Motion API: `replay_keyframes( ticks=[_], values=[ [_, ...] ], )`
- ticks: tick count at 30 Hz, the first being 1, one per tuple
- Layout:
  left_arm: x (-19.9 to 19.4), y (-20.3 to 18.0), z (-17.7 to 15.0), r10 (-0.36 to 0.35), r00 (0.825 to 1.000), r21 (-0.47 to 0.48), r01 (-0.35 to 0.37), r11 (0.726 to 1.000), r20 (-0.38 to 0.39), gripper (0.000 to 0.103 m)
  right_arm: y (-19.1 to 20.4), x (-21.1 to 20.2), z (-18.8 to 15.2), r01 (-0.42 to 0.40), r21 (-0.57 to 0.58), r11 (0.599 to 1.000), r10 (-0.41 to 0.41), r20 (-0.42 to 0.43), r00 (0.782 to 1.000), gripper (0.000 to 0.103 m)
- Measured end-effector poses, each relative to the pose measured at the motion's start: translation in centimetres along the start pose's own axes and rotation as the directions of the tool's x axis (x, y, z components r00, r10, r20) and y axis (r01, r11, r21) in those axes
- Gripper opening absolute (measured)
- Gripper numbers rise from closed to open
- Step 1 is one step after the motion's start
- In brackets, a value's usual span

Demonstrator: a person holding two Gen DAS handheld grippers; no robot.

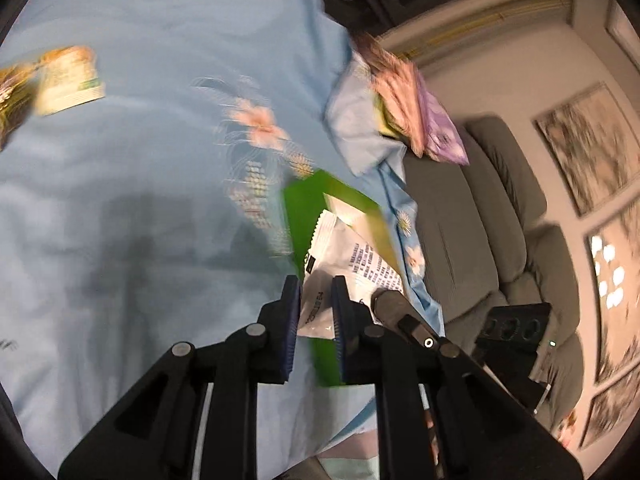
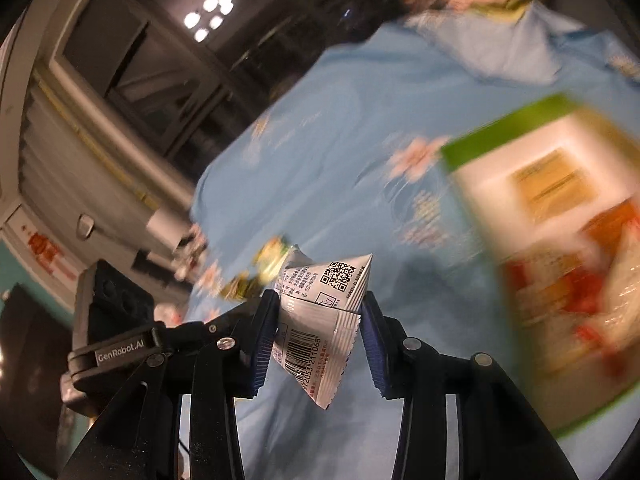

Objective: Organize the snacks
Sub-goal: 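Carry the white packet into the green box and open the left gripper, then grasp the corn-print snack packet from the pile with the right gripper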

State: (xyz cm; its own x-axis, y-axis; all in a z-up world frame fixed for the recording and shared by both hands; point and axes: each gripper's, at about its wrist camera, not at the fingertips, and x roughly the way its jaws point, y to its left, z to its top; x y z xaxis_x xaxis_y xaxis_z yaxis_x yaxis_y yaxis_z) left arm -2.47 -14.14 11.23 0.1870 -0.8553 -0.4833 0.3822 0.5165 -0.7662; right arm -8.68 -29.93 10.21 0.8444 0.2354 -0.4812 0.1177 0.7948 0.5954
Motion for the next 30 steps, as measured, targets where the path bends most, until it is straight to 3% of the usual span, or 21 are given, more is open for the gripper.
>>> replay_keyframes(
  ticks=[5, 9, 10, 11, 12, 13, 14, 15, 16, 17, 20, 24, 26, 28, 30],
  values=[
    [7.5, -4.6, 0.4, -0.016, 0.996, 0.070, 0.023, 0.997, -0.093, 0.013, -5.3, -4.2, 1.8, 0.113, 0.100, 0.989, -0.125, 0.119, 0.985, 0.042],
    [12.4, -6.6, -0.1, 0.021, 0.989, 0.112, -0.005, 0.994, -0.143, 0.014, -9.2, -5.7, 2.3, 0.182, 0.205, 0.962, -0.213, 0.141, 0.967, 0.043],
    [12.7, -6.8, -0.3, 0.026, 0.988, 0.117, -0.008, 0.993, -0.154, 0.019, -9.4, -5.8, 2.3, 0.208, 0.218, 0.953, -0.242, 0.146, 0.959, 0.044],
    [13.3, -6.9, -0.5, 0.031, 0.985, 0.117, -0.011, 0.993, -0.170, 0.034, -9.6, -5.9, 2.3, 0.230, 0.232, 0.945, -0.269, 0.151, 0.951, 0.051],
    [13.4, -6.8, -0.6, 0.039, 0.983, 0.105, -0.020, 0.994, -0.180, 0.037, -9.9, -6.0, 2.4, 0.255, 0.247, 0.935, -0.296, 0.146, 0.944, 0.058],
    [13.1, -6.5, -0.6, 0.058, 0.983, 0.081, -0.045, 0.996, -0.174, 0.056, -10.3, -6.2, 2.4, 0.274, 0.278, 0.921, -0.319, 0.131, 0.939, 0.068],
    [12.6, -6.2, -0.3, 0.060, 0.985, 0.062, -0.051, 0.997, -0.159, 0.085, -10.8, -6.6, 2.4, 0.272, 0.308, 0.912, -0.322, 0.123, 0.939, 0.086],
    [11.7, -5.9, -0.2, 0.041, 0.991, 0.043, -0.036, 0.998, -0.126, 0.097, -11.2, -7.0, 2.3, 0.247, 0.338, 0.908, -0.305, 0.129, 0.944, 0.095],
    [10.3, -5.6, -0.2, 0.014, 0.997, 0.031, -0.011, 0.999, -0.070, 0.103, -11.2, -7.5, 2.2, 0.221, 0.343, 0.913, -0.283, 0.142, 0.948, 0.103],
    [9.0, -5.5, -0.2, 0.016, 1.000, 0.033, -0.015, 0.999, -0.023, 0.103, -11.2, -8.1, 2.0, 0.185, 0.338, 0.923, -0.250, 0.161, 0.955, 0.103],
    [5.6, -5.0, -0.1, 0.107, 0.993, 0.084, -0.111, 0.990, 0.049, 0.103, -9.7, -8.0, 2.1, 0.171, 0.292, 0.941, -0.224, 0.158, 0.962, 0.103],
    [2.4, -3.2, -0.7, 0.289, 0.953, 0.165, -0.301, 0.939, 0.091, 0.103, -7.2, -5.9, 1.7, 0.205, 0.234, 0.950, -0.234, 0.105, 0.966, 0.103],
    [1.0, -1.6, -1.6, 0.387, 0.916, 0.201, -0.401, 0.894, 0.104, 0.103, -5.7, -4.3, 1.3, 0.188, 0.198, 0.962, -0.201, 0.046, 0.979, 0.103],
    [-0.4, 0.6, -2.7, 0.488, 0.864, 0.220, -0.504, 0.835, 0.125, 0.103, -3.7, -2.5, 1.1, 0.200, 0.149, 0.968, -0.200, -0.014, 0.980, 0.103],
    [-1.7, 2.7, -3.8, 0.534, 0.834, 0.223, -0.551, 0.804, 0.138, 0.103, -1.2, -0.6, 0.8, 0.203, 0.082, 0.976, -0.200, -0.046, 0.979, 0.103]
  ],
)
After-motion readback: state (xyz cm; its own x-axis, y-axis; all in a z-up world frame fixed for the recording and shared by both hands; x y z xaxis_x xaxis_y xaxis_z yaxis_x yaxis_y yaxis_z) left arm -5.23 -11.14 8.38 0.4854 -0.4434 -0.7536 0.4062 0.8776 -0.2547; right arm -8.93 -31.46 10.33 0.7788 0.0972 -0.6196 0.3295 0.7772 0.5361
